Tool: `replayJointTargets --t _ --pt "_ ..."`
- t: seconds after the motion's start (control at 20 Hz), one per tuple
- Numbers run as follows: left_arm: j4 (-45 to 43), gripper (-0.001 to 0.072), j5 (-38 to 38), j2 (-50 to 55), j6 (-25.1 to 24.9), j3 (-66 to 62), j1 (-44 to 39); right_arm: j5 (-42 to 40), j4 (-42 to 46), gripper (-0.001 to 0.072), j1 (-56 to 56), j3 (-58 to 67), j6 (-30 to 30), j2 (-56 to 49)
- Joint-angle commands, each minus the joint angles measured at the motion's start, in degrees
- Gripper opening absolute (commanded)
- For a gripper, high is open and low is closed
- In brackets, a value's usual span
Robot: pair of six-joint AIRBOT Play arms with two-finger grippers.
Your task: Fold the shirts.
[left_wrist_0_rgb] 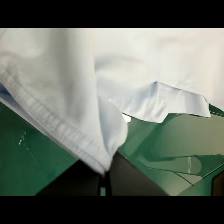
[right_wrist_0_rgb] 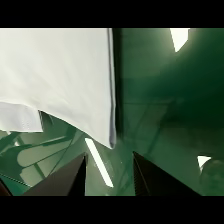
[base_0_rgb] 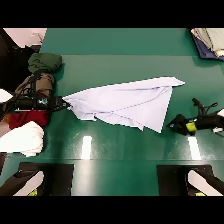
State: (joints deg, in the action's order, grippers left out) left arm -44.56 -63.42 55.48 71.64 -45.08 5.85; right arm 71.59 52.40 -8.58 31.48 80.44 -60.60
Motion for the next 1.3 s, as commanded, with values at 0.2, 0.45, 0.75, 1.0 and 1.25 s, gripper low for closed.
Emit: replayJointTargets --t 0.2,0.45,0.75,1.0,1.25 --pt "-0.04 0.0025 -0.68 -0.02 -0.09 0.02 0.0 -6.95 -2.84 0.0323 6.78 -2.78 2.08 -3.34" --pt "-0.07 0.0025 -0.7 -0.02 -0.09 0.02 0.0 -10.03 -2.89 0.0148 7.39 -0.42 2.23 -5.57" --pt "3.93 0.0025 -1.4 -0.04 0.98 -13.11 0.02 -10.49 -3.43 0.0012 3.52 9.92 2.21 6.56" --pt "6.1 0.0025 0.92 -0.09 0.76 -50.07 0.02 -11.52 -2.75 0.0012 -6.93 43.76 1.77 14.67" --pt "5.68 0.0024 2.32 -0.31 0.83 -76.94 0.02 -11.45 -2.75 0.0012 -16.96 68.91 0.02 16.85"
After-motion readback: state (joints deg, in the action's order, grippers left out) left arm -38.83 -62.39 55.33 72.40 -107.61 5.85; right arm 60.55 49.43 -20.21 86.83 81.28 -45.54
